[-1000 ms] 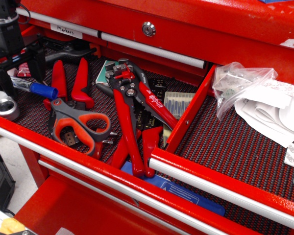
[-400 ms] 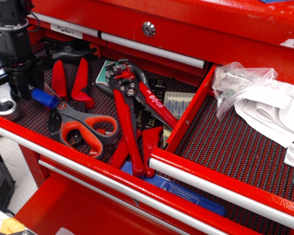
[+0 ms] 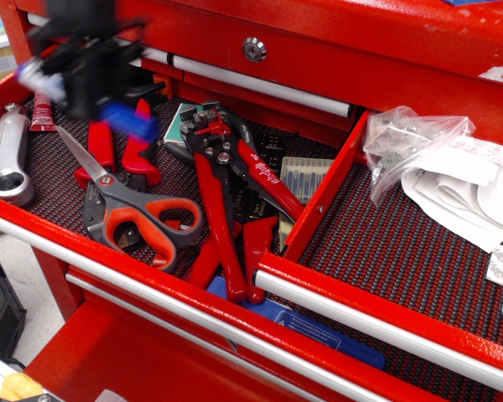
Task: Pick up blue pen and put into drawer
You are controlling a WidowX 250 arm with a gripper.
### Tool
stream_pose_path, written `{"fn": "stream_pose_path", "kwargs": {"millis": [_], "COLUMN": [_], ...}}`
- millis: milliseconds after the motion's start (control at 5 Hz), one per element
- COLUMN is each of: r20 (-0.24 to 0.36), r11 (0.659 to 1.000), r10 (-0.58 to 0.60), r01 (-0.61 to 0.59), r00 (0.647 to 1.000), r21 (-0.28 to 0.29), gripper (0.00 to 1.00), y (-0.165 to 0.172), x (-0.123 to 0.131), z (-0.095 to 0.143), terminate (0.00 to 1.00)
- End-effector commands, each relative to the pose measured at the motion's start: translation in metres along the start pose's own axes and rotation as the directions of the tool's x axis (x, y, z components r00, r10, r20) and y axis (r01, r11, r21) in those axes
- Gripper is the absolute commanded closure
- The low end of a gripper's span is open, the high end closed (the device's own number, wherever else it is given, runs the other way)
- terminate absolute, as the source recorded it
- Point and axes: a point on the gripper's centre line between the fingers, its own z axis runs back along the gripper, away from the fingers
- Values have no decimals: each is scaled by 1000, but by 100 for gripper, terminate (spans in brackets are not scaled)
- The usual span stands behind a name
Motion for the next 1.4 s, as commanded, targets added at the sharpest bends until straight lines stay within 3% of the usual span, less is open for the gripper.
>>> {"fn": "stream_pose_path", "kwargs": {"millis": [0, 200, 400, 600, 800, 1000, 1200], "r20": [-25, -63, -53, 52, 150, 164, 164], "r11": [996, 973, 903, 873, 908, 903, 903], "r10": [5, -66, -178, -273, -297, -287, -287], "r01": [-7, 50, 141, 270, 328, 324, 324], "r00": [1000, 996, 983, 961, 943, 944, 944], "r21": [-90, -226, -406, -407, -260, -283, -283], "gripper": [100, 100, 100, 100, 100, 0, 0], "y": [34, 50, 52, 44, 32, 26, 26], "x": [-80, -127, -174, -211, -221, -226, -226], "z": [64, 74, 80, 89, 100, 98, 98], "terminate": [0, 0, 0, 0, 0, 0, 0]}}
